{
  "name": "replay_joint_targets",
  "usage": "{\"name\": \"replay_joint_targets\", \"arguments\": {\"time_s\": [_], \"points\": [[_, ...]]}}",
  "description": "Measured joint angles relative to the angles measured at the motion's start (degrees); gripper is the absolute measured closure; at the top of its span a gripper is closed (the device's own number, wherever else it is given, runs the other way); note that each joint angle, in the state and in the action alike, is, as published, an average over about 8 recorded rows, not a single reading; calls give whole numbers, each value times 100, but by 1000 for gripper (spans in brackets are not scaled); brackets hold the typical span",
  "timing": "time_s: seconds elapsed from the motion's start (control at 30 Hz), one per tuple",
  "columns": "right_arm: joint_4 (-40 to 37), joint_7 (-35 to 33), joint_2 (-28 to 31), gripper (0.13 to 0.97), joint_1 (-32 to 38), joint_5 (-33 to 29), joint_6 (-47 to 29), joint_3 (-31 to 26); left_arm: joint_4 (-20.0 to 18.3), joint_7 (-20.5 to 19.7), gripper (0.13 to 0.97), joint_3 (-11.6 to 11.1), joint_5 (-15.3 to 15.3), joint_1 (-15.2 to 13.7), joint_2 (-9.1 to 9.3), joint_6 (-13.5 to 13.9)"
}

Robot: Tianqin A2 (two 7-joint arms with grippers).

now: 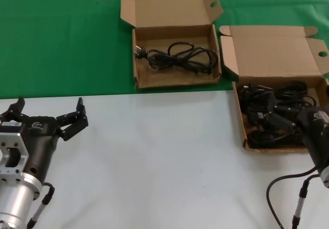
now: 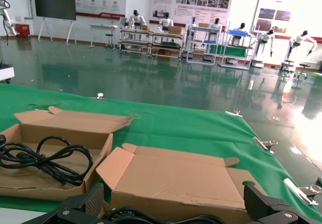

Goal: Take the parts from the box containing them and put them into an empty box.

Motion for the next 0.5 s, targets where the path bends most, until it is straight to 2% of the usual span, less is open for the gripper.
{"name": "replay_joint_targets", "arguments": {"time_s": [0.5], "points": [[0, 0, 0, 129, 0, 0, 0, 0, 0, 0, 132, 0, 0, 0, 0, 0]]}}
